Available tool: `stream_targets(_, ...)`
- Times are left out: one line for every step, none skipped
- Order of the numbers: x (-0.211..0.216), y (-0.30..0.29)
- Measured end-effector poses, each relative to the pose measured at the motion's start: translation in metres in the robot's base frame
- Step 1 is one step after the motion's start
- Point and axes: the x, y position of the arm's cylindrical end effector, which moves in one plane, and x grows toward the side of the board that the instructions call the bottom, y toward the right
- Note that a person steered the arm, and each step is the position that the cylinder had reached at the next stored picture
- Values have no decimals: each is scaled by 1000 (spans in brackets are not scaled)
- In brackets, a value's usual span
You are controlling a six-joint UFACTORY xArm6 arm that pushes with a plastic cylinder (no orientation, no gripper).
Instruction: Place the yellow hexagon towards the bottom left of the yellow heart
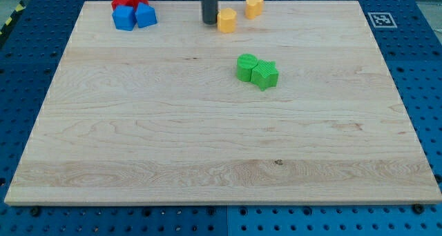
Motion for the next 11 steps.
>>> stream_targets(0,14)
stream_targets(5,24)
stream_targets(6,39)
stream_targets(37,31)
stream_targets(67,47)
stream_targets(68,95)
stream_targets(68,104)
stream_targets(68,90)
stream_targets(68,85)
stream_targets(65,86)
stream_targets(55,72)
